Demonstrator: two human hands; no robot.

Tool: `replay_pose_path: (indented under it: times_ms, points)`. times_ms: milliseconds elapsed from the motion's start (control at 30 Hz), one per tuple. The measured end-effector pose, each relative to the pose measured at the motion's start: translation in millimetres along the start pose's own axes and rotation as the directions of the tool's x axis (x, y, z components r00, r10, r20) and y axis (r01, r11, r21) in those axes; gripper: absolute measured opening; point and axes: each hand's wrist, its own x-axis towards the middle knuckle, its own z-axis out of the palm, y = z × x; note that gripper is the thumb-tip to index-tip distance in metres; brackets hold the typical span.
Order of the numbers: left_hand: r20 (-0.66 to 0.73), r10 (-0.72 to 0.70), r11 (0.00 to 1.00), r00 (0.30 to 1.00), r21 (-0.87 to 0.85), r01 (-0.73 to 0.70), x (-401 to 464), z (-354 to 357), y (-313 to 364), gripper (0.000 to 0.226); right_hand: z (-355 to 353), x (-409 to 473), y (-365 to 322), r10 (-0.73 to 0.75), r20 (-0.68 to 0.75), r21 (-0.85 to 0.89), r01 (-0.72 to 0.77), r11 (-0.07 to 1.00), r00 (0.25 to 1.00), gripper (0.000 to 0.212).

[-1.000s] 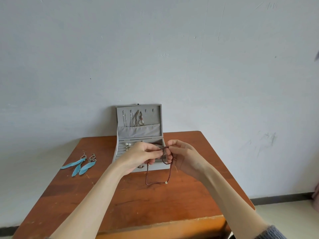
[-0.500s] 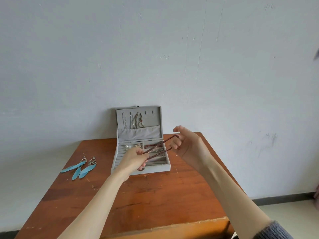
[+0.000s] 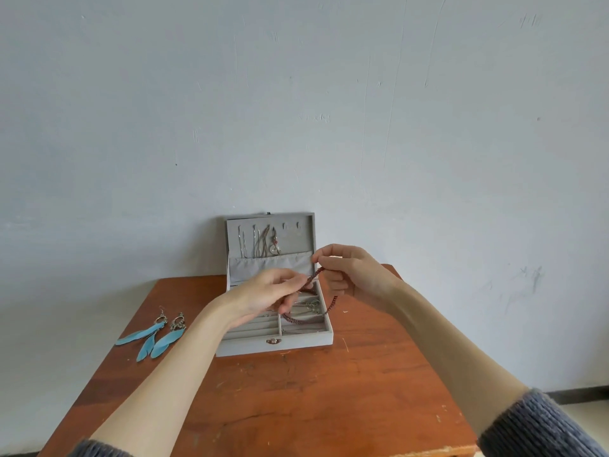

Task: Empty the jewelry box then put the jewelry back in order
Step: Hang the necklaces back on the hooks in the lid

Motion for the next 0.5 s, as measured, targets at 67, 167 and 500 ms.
replay_pose_path:
  times_ms: [67, 167, 500]
  points:
    - [-0.061, 0.026, 0.994, 0.998, 0.108, -0.019, 10, -6, 4, 0.028, -5, 11, -1, -0.009, -0.047, -0.135, 0.002, 0.991, 0.999, 0.01]
    - [-0.135, 0.063, 0.988, 0.989, 0.145, -0.043, 23, -15, 8, 0.022, -12, 25, 5, -0.025, -0.1, -0.291, -0.006, 0.957, 0.995, 0.014]
    - [-0.561, 0.274, 0.845, 0.781, 0.529, 0.083, 107, -48, -11, 0.024, -21, 125, 30, -0.065, -0.279, -0.501, -0.087, 0.861, 0.958, 0.021]
